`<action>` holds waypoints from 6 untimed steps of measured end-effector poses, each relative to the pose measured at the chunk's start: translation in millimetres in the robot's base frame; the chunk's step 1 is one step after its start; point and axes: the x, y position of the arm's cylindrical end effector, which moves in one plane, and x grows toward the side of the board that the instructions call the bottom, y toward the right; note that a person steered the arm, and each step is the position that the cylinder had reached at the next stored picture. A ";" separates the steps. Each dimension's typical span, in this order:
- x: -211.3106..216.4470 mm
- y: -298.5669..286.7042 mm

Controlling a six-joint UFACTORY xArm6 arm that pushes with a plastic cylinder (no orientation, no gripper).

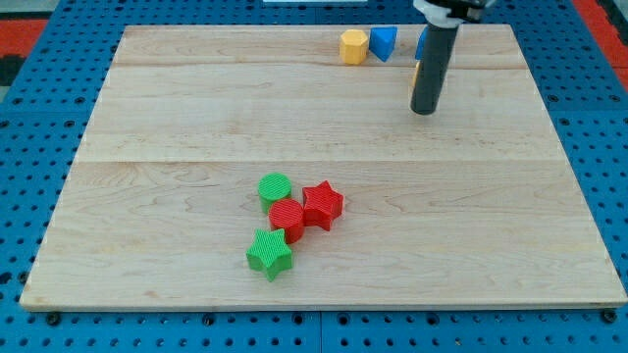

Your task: Point your arm closer to the red star

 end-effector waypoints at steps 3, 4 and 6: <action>-59.9 -25.1; 28.1 -4.2; 210.8 -52.6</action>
